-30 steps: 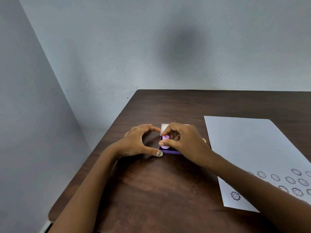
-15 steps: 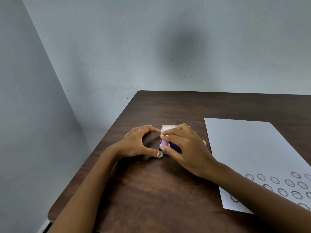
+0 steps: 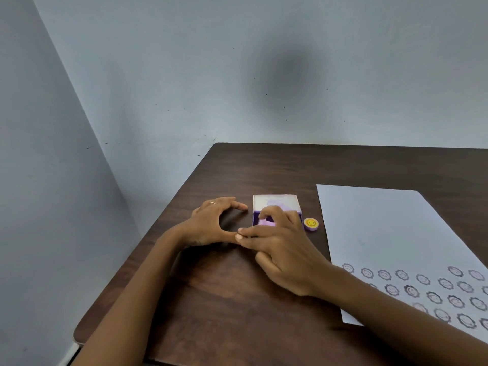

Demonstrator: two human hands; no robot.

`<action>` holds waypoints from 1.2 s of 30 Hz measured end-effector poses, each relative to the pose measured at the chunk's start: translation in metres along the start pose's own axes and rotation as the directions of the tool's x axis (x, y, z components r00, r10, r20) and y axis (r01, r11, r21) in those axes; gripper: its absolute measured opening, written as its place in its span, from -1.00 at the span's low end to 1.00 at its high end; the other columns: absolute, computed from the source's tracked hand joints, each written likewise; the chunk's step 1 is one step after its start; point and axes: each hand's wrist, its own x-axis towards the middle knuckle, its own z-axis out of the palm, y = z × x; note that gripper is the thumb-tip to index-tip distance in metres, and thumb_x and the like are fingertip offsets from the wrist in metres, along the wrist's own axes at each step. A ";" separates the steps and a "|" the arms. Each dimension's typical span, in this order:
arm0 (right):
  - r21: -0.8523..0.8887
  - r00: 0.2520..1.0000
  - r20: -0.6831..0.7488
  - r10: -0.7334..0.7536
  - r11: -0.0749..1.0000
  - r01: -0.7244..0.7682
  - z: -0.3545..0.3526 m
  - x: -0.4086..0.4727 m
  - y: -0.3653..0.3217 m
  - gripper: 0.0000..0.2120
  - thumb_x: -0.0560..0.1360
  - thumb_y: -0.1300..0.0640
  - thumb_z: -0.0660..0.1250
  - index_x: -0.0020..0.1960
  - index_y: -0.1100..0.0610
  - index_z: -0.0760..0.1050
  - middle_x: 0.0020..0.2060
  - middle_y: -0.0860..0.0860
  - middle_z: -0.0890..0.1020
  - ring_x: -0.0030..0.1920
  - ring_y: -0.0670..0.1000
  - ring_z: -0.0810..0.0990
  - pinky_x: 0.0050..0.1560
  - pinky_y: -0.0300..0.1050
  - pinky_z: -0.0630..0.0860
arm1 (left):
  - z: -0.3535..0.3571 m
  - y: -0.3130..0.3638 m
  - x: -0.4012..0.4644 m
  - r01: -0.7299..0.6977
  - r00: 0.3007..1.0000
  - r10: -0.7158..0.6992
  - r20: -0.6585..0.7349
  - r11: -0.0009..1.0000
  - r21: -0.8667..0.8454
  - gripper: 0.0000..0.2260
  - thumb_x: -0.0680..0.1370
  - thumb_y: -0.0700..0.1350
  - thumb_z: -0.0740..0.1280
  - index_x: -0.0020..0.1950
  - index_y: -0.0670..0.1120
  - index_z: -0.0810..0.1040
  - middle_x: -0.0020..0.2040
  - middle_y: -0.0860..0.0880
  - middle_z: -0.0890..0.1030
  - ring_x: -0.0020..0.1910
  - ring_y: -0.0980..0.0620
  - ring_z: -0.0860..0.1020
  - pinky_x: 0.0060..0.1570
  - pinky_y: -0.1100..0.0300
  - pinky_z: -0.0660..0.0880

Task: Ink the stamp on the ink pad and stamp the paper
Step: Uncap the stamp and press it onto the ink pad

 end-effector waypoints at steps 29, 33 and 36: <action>0.118 0.946 -0.018 0.322 0.941 -0.318 -0.021 0.005 0.045 -0.74 0.46 -0.04 0.33 0.12 -0.02 0.52 0.18 -0.06 0.52 0.20 -0.04 0.28 0.08 -0.12 0.18 | -0.001 -0.005 0.002 0.030 0.999 -0.027 0.042 0.997 -0.075 -0.29 0.24 0.26 0.50 0.33 0.31 0.30 0.42 0.20 0.27 0.41 0.13 0.15 0.42 0.02 0.14; 0.212 0.930 -0.096 0.355 0.920 -0.329 -0.029 0.009 0.044 -0.78 0.43 0.03 0.38 0.06 0.02 0.56 0.08 -0.03 0.61 0.07 -0.11 0.36 0.08 -0.09 0.29 | -0.001 -0.006 0.002 0.031 0.999 -0.028 0.042 0.997 -0.070 -0.28 0.21 0.29 0.49 0.32 0.33 0.30 0.41 0.21 0.26 0.41 0.13 0.14 0.42 0.02 0.14; 0.257 0.937 -0.092 0.337 0.917 -0.305 -0.038 0.015 0.041 -0.79 0.39 0.10 0.43 0.03 0.06 0.60 -0.02 0.01 0.66 -0.09 -0.12 0.47 0.01 -0.13 0.40 | 0.000 -0.007 0.003 0.036 0.998 -0.033 0.044 0.997 -0.070 -0.28 0.20 0.30 0.48 0.31 0.33 0.31 0.38 0.24 0.26 0.41 0.12 0.15 0.42 0.00 0.14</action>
